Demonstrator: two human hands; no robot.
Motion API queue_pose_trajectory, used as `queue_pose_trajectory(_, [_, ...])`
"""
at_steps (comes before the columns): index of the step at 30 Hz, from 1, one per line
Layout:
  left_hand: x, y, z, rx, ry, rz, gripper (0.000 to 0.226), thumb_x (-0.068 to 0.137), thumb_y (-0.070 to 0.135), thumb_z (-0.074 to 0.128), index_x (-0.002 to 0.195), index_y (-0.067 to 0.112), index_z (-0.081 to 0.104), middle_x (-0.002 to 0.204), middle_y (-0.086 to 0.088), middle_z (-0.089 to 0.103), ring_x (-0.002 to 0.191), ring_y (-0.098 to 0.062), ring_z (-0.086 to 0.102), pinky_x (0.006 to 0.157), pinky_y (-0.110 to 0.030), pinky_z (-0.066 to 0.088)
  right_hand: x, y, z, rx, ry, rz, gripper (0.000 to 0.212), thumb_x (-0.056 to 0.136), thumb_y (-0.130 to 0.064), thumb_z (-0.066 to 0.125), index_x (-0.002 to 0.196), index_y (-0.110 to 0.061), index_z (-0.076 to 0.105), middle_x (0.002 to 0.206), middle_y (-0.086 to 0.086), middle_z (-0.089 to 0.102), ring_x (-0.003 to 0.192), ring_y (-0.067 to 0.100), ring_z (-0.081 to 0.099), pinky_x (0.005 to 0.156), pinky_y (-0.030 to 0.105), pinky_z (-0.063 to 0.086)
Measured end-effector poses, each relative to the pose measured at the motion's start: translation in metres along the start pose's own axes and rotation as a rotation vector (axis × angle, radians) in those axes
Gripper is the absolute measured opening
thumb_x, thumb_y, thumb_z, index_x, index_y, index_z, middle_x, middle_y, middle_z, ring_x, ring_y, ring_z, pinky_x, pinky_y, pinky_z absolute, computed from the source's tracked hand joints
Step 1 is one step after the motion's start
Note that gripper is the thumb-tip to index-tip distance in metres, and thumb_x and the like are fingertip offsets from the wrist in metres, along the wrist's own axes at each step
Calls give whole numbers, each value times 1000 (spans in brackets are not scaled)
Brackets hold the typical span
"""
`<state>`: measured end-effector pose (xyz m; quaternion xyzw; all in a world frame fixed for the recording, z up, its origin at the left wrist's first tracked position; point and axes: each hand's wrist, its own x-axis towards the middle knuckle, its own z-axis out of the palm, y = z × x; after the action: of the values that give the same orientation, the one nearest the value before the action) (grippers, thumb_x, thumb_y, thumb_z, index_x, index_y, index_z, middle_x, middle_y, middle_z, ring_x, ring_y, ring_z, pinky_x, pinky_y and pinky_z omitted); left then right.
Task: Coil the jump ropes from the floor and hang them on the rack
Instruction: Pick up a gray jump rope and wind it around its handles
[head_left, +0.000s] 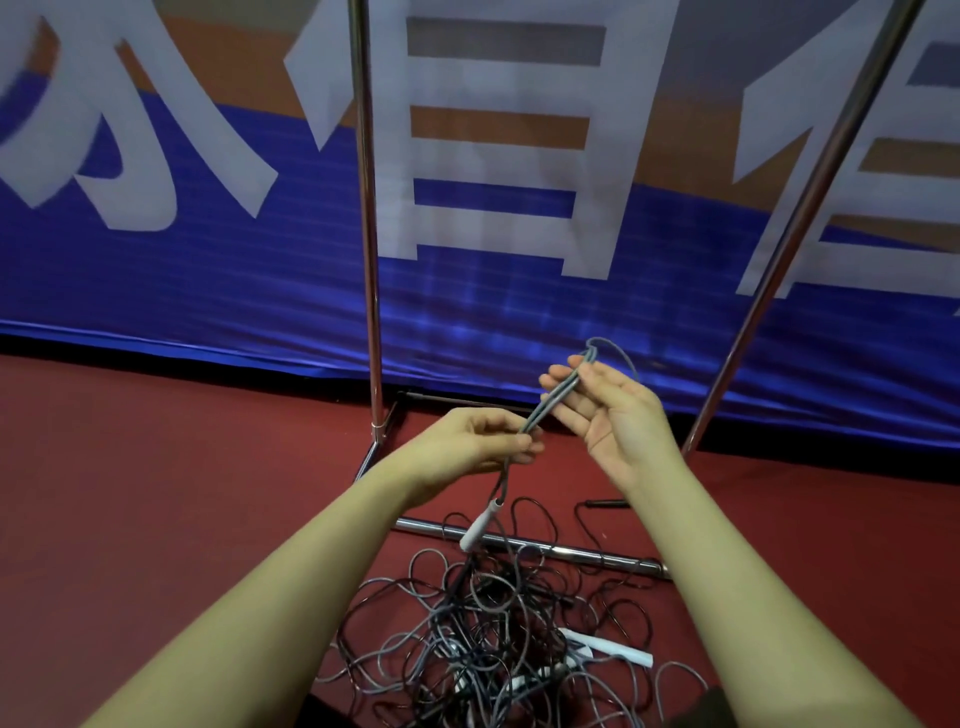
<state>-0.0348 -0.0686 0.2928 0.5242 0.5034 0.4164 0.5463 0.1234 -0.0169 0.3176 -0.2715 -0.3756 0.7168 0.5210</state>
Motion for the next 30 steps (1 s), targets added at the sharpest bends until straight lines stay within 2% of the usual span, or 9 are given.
queue_pose_trajectory(4, [0,0,3,23,59,44,9,89,4,61,90,11,66,82,-4,73,73,-12,70,72,-24,53,3,3,-2,48,47,6,14,97,-3,45,95,-1,59,75,8,73,73,20,72,62,30,59])
queue_pose_trajectory(6, [1,3,4,-19,86,50,8,91,6,59,88,10,66,76,-2,72,71,-12,70,70,-26,55,4,5,-5,44,49,9,15,97,-8,46,96,-2,60,80,9,73,76,19,72,64,29,59])
queue_pose_trajectory(10, [3,11,3,-238,213,105,11,93,3,54,91,5,65,74,-7,71,66,-15,70,64,-26,58,4,12,-11,-214,15,89,20,98,-17,47,98,-6,64,89,10,73,85,20,70,82,33,56])
queue_pose_trajectory(13, [5,18,0,-352,319,153,9,92,4,56,91,3,64,73,-8,71,66,-16,71,60,-24,58,1,22,-12,-480,-123,231,21,97,-19,48,98,-8,67,92,9,71,89,22,66,92,34,48])
queue_pose_trajectory(16, [5,22,-5,-448,407,190,6,91,4,57,90,2,63,75,-10,71,69,-18,72,60,-24,58,-4,30,-8,-569,-298,349,23,96,-21,49,106,-8,66,103,10,70,97,22,64,97,36,45])
queue_pose_trajectory(18, [5,23,-10,-489,455,203,5,91,3,58,90,2,62,76,-11,71,71,-19,72,60,-25,58,-5,33,-4,-614,-376,333,18,94,-16,52,102,-14,67,100,5,71,98,16,65,95,31,44])
queue_pose_trajectory(22, [5,21,-18,-529,514,227,3,91,2,59,90,1,60,78,-14,70,71,-20,72,59,-25,57,-8,34,3,-610,-396,234,14,88,-3,58,93,-12,68,79,1,69,74,10,65,75,19,51])
queue_pose_trajectory(25, [7,19,-21,-496,526,216,4,91,5,59,88,2,60,77,-12,70,70,-19,72,60,-26,58,-9,32,7,-591,-354,187,13,86,2,59,85,-8,68,68,3,68,61,12,64,67,20,54])
queue_pose_trajectory(30, [7,15,-21,-370,420,82,23,96,26,53,92,6,63,79,-10,72,70,-18,71,62,-27,58,-7,24,6,-460,-172,91,14,87,3,57,82,-7,67,67,4,68,58,12,66,63,21,56])
